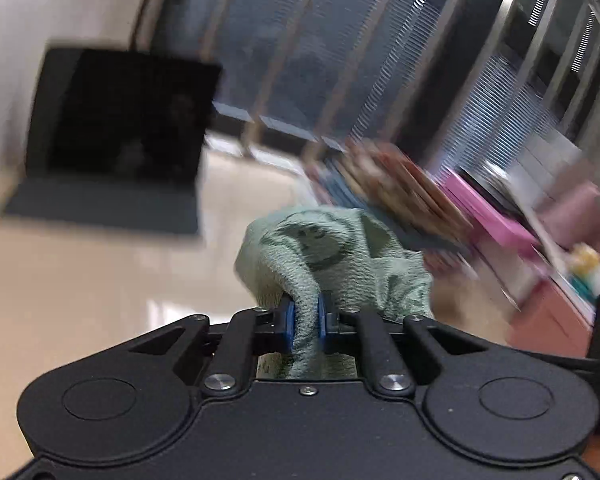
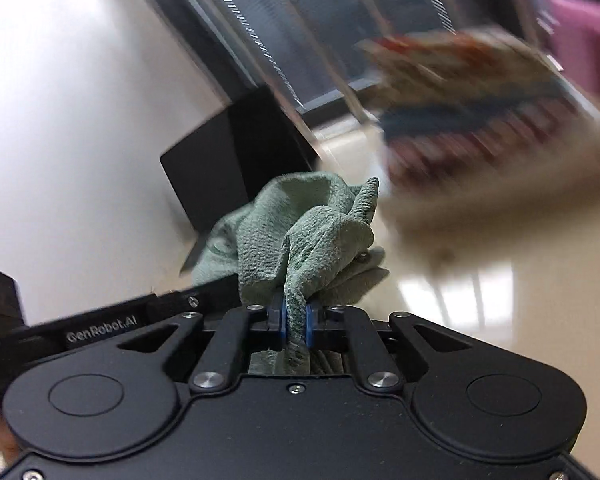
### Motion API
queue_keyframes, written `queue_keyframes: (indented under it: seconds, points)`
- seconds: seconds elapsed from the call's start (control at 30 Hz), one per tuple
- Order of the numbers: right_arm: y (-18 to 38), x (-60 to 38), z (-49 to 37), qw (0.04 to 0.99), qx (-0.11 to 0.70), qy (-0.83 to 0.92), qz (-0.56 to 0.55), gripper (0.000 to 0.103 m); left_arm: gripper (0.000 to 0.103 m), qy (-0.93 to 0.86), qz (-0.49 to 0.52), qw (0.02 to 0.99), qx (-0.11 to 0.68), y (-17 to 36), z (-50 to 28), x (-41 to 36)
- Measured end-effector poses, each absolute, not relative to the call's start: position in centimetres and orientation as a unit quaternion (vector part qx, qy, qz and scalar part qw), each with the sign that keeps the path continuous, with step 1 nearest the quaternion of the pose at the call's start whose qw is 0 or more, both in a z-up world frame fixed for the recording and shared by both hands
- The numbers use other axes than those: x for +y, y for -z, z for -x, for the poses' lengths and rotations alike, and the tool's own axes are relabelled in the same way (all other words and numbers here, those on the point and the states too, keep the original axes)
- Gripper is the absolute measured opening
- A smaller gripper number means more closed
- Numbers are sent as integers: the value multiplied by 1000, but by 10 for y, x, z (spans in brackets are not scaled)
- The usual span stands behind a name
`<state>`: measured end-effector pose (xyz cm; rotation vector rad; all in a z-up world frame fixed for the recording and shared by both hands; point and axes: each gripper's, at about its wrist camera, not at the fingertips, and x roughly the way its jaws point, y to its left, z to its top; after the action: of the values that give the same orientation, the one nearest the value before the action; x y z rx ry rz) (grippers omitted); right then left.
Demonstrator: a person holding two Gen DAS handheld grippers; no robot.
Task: Fold clothes
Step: 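Grasp the folded green bundle with the right gripper and lift it, then carry the bundle beside the clothes stack and release the right gripper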
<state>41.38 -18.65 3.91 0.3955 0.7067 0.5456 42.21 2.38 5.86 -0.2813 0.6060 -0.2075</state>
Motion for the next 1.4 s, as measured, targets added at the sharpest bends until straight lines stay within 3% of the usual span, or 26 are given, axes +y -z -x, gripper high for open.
queue_keyframes:
  seconds: [0.27,0.33,0.4,0.47,0.5,0.53,0.57,0.6,0.63,0.73,1.0,1.17,1.4]
  points:
    - [-10,-122,-544,897,364,-205,-142,8,13,43,75,931,353,-13,-550,43]
    - [4,-115,-556,897,374,-192,-133,16,19,19,62,930,363,1,-559,43]
    - [9,-112,-559,899,376,-183,-125,35,37,6,63,934,351,-7,-548,47]
    - [-6,-119,-533,908,347,-203,-115,73,62,-2,62,944,324,-23,-524,52]
    - [-18,-123,-514,915,330,-213,-97,85,66,-2,51,954,296,-37,-501,52]
    - [-30,-127,-495,920,312,-222,-79,98,77,0,37,961,273,-50,-477,50]
    - [-42,-132,-472,926,291,-234,-60,102,93,0,21,967,254,-63,-449,48]
    - [-53,-140,-443,930,273,-245,-42,102,102,2,7,972,236,-74,-414,46]
    - [-61,-149,-409,933,261,-247,-27,103,103,7,1,976,217,-83,-381,46]
    - [-75,-179,-306,938,245,-244,4,103,103,32,-2,981,191,-96,-278,40]
    - [-36,-233,-71,943,280,-180,-25,103,103,74,37,966,244,-56,-59,-1]
    - [-21,-246,16,945,288,-150,-39,103,103,55,25,963,261,-37,8,-21]
    - [-10,-247,73,956,269,-116,-25,103,103,6,7,962,274,-26,63,-31]
